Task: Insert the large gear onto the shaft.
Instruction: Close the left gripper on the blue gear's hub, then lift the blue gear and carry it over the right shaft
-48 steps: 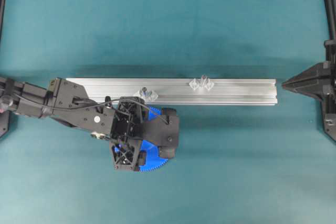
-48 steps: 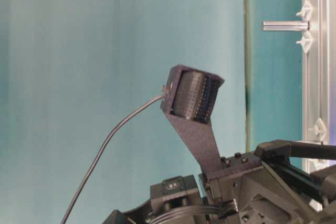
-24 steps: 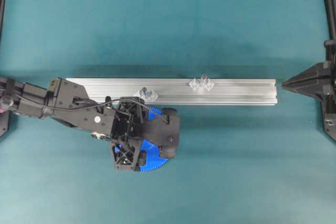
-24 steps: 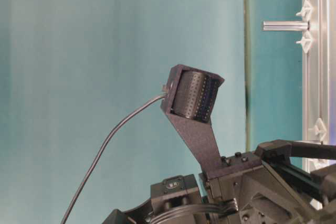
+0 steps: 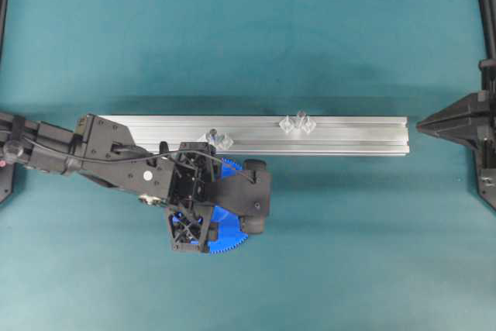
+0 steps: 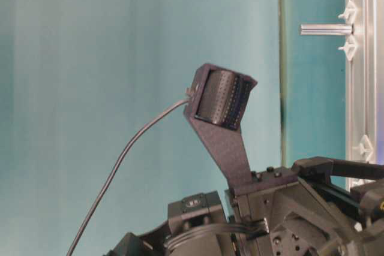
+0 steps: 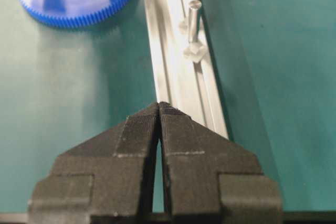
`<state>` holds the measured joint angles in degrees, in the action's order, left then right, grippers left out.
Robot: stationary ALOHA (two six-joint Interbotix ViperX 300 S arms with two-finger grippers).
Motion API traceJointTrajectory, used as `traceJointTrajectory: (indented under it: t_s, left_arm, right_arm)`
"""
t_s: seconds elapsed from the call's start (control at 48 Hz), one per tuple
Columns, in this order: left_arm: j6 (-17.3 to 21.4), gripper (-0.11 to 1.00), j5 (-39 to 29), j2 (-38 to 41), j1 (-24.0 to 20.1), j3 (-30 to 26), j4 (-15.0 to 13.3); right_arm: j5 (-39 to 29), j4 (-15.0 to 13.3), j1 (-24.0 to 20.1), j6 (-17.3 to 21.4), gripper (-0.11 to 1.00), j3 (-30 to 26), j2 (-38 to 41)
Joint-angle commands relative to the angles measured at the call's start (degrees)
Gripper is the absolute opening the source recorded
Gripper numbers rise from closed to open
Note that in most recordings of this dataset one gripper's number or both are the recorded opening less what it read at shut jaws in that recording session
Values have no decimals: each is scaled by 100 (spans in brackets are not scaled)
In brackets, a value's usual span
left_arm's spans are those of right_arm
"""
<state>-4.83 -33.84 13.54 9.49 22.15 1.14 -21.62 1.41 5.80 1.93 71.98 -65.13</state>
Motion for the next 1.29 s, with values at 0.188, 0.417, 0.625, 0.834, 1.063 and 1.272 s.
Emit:
traceJointTrajectory:
  t_s: [0.188,0.417,0.625,0.834,1.063,1.272]
  left_arm:
    - [176,79,26,-246,70,-237,-9]
    - [272,79,18,-404,70,-466,-9]
    - [492,79,-18,-519,62,-668,0]
    - [896,79,-220,-712,-141,-949,9]
    - [1758,79,-633,-879,-650,-1424,9]
    - [2742,79,-633,-712,-1072,-1863,9]
  right_arm:
    - [18,9,-9,53,9,-26,-53]
    - [-79,9,-9,53,9,-18,-88]
    - [-88,9,-9,62,9,0,-88]
    - [-62,9,-9,62,9,0,-88]
    - [-62,9,-9,62,9,9,-88]
    - [-44,9,-9,53,9,9,-97]
